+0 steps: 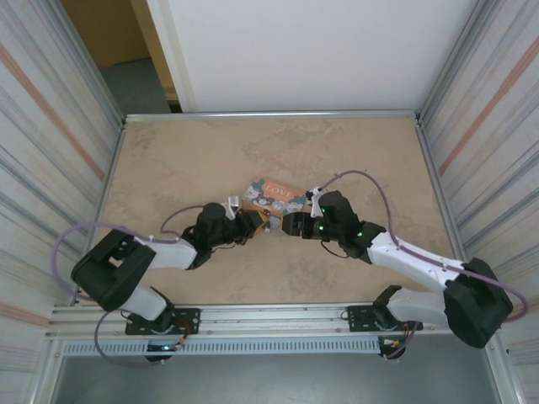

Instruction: Unlock the padlock with the key

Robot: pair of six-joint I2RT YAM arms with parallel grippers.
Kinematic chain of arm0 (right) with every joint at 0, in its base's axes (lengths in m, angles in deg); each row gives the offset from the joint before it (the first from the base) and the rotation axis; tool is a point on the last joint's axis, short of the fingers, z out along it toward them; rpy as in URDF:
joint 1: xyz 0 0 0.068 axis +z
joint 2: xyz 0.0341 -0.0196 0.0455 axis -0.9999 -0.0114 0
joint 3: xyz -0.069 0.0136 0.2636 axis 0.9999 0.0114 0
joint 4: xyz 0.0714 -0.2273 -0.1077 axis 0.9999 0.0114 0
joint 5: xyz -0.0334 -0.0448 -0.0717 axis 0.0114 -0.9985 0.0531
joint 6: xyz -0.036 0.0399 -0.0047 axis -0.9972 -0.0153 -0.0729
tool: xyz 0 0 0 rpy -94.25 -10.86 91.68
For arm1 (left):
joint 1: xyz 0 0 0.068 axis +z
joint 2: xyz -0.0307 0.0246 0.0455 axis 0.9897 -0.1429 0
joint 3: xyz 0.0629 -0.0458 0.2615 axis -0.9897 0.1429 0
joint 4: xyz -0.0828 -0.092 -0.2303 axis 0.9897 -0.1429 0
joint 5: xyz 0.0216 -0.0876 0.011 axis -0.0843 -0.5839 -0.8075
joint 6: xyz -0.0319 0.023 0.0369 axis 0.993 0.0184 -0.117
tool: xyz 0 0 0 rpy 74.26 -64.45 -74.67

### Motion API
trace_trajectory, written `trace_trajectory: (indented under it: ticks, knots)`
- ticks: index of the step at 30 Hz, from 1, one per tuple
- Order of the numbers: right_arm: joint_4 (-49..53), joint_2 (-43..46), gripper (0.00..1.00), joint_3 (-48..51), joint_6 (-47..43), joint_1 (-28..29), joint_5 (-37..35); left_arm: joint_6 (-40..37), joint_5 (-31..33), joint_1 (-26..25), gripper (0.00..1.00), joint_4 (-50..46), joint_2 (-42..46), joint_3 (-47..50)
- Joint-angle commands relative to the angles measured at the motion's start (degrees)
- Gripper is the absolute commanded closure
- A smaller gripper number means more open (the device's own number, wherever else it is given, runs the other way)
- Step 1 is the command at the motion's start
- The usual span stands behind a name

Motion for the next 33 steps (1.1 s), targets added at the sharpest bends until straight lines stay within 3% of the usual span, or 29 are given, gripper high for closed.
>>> trace_trajectory:
  ticks: [1, 4, 8, 21, 29, 33]
  knots:
    - [2.64, 5.51, 0.31, -0.27, -7.24, 0.2, -2.15, -1.74, 2.82, -0.3, 1.0, -12.9, 5.67, -2.24]
    - [1.93, 10.71, 0.19, 0.69, -10.55, 0.92, -3.98, -0.42, 4.78, -0.29, 1.0, -19.39, 9.42, -2.99]
    - [-1.21, 16.07, 0.12, 3.12, -14.98, 1.37, -4.96, 0.82, 5.72, -0.28, 1.0, -26.7, 12.33, -4.81]
    - [3.86, 20.82, 0.14, 4.26, -44.11, 12.34, -15.97, 10.36, 2.81, -0.78, 1.0, -40.52, 11.61, -10.79]
    - [1.93, 14.93, 0.17, 4.02, -60.15, 21.98, -29.21, 12.81, 2.15, -1.24, 1.0, -51.02, 10.69, -15.43]
    - [-0.57, 10.94, 0.18, 3.58, -66.3, 25.86, -34.67, 13.17, 1.1, -1.4, 1.0, -49.3, 9.96, -15.36]
